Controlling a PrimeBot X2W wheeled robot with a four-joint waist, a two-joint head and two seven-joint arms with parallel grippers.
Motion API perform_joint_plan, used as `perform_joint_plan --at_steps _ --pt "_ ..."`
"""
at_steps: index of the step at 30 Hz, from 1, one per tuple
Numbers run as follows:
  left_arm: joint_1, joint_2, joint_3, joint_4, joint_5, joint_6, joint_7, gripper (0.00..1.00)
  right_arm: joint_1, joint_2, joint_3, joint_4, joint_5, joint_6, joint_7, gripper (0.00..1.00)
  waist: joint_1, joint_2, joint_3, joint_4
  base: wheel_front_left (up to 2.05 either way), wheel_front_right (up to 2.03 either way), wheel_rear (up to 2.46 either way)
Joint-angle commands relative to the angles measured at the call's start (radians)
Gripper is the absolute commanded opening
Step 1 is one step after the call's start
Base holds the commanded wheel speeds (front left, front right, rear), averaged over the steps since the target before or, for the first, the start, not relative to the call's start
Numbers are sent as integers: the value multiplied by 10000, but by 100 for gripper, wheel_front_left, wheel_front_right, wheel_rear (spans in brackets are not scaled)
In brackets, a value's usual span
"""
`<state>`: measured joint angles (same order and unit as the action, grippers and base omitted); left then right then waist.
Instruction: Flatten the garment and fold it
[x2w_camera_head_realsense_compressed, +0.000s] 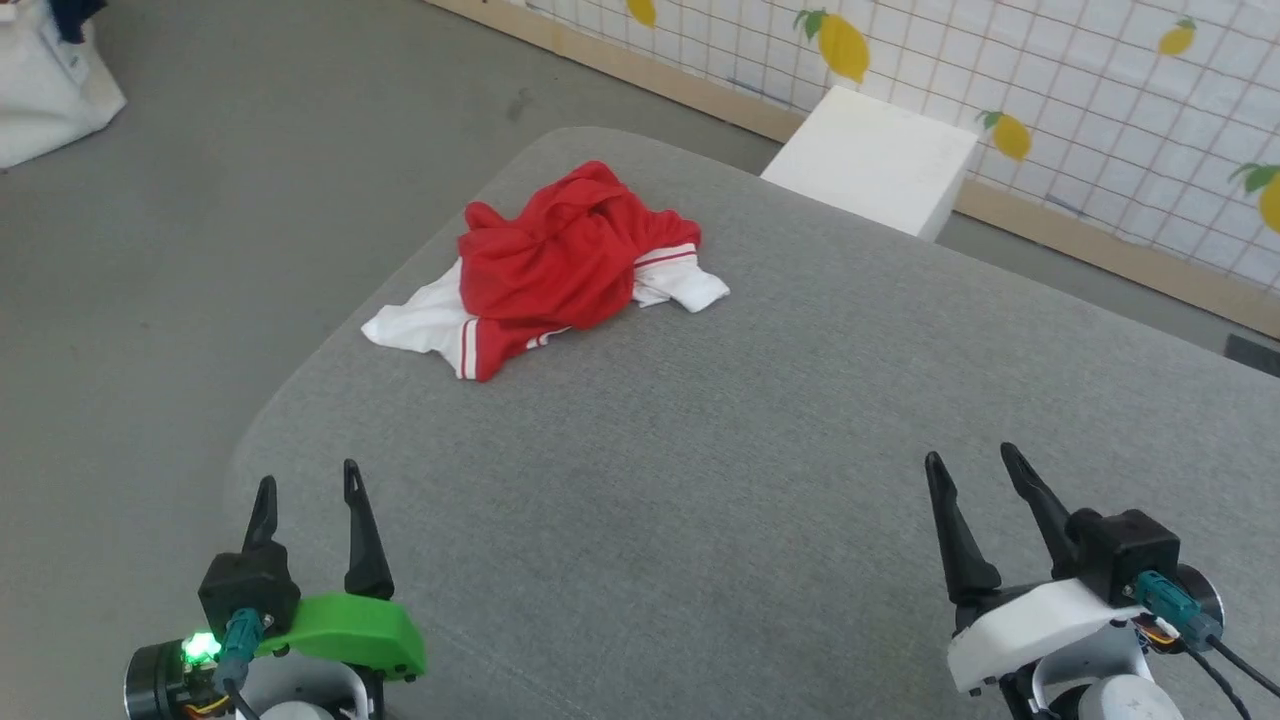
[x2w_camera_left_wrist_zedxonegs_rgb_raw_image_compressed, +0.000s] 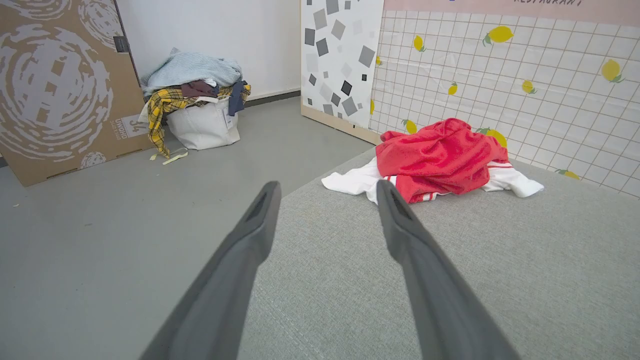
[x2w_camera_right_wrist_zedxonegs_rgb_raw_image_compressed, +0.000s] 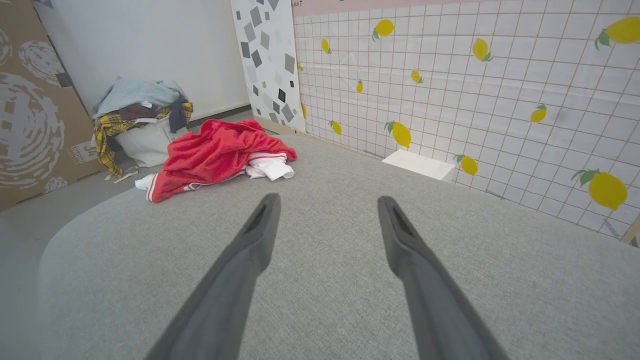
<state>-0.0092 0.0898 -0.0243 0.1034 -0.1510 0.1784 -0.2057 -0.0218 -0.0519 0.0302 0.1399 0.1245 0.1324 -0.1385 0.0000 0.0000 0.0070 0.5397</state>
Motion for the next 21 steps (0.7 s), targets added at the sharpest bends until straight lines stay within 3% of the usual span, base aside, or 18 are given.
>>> perform_joint_plan --at_steps 1,7,11,12,13,21 --pt "127 50 -1 65 -90 100 -117 100 -202 13 37 38 68 -14 -103 100 0 0 -19 217 0 0 0" --pt "161 47 23 251 -285 95 -240 100 -300 14 213 -54 -10 -15 -74 100 0 0 165 398 0 0 0" --pt "-543 242 19 495 -724 -352 -136 100 -507 15 384 -280 -234 -15 154 100 0 0 699 184 0 0 0" --pt "-1642 444 -58 893 -1077 -800 254 100 -745 15 405 -568 -523 -16 373 100 0 0 1340 -63 0 0 0" --pt "-2171 532 -59 1099 -1207 -943 398 100 -839 15 401 -685 -620 -16 456 100 0 0 1638 -178 0 0 0" --pt "-6327 1341 213 2963 -2157 -1605 1877 100 -1925 17 771 -1340 -1228 -17 853 100 0 0 4183 -1382 0 0 0"
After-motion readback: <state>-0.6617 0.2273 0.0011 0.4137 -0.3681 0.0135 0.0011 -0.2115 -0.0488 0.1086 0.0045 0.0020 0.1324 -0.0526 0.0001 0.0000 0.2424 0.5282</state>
